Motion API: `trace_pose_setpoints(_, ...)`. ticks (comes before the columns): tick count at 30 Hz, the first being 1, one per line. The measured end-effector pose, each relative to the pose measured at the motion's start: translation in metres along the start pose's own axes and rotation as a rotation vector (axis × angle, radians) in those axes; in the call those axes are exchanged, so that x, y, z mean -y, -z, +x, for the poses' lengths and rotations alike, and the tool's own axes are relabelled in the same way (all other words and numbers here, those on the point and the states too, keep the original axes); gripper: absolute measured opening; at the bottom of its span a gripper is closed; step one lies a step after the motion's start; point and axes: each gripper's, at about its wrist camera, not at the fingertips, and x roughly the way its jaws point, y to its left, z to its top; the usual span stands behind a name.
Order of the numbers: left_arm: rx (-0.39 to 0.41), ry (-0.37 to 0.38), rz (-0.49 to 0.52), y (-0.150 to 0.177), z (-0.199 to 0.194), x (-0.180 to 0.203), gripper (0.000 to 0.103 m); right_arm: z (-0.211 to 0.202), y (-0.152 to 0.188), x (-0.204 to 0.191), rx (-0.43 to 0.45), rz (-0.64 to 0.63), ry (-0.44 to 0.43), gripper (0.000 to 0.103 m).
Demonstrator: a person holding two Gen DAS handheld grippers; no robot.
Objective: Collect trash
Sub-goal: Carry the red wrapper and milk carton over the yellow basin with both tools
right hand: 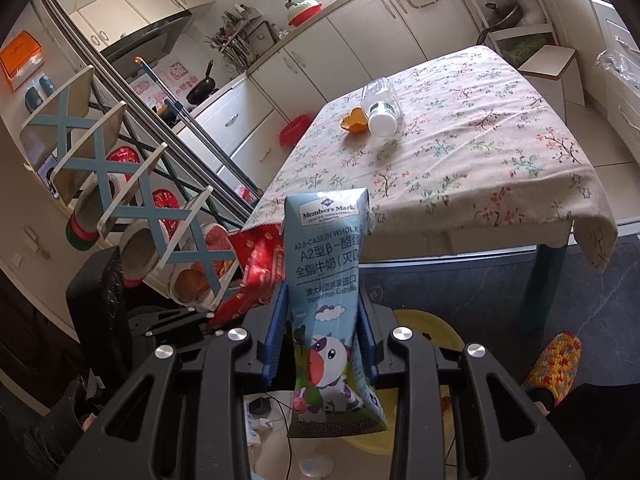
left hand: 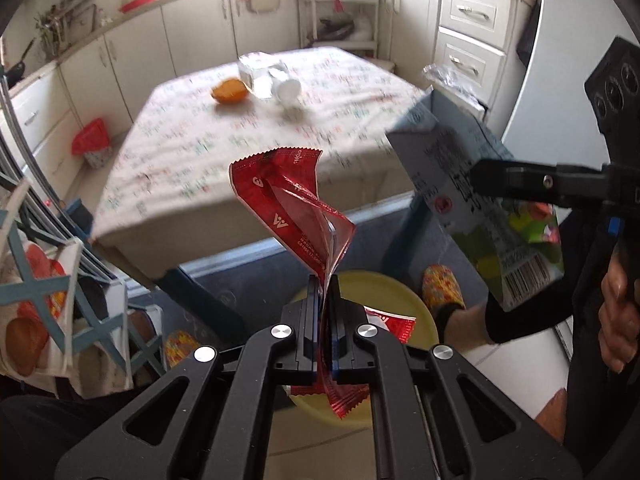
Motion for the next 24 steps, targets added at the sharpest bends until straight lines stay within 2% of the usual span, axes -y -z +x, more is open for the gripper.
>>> trace_pose_setpoints(11,-0.180,0.091,-0.011,0.025,0.034,0.006,0.004,0.023,0.015,0.000,-0.108,-0.008,0.048,0.033)
trace_pose_setpoints(17,-0.269,0.108,-0.001,0.035,0.053,0.007,0.004,0.034,0.023,0.005,-0.161,0.003,0.071,0.033)
trace_pose_setpoints(21,-0.380,0.122,-0.003,0.046,0.077,0.008,0.004,0.036,0.025,0.007,-0.173,0.003,0.092,0.033)
trace_pose_setpoints(23,-0.424,0.126,0.001,0.051,0.086,0.009,0.009,0.036,0.026,0.009,-0.177,0.011,0.097,0.033)
trace_pose_setpoints(24,-0.433,0.125,0.005,0.052,0.088,0.010,0.014,0.037,0.026,0.009,-0.179,0.014,0.098,0.033)
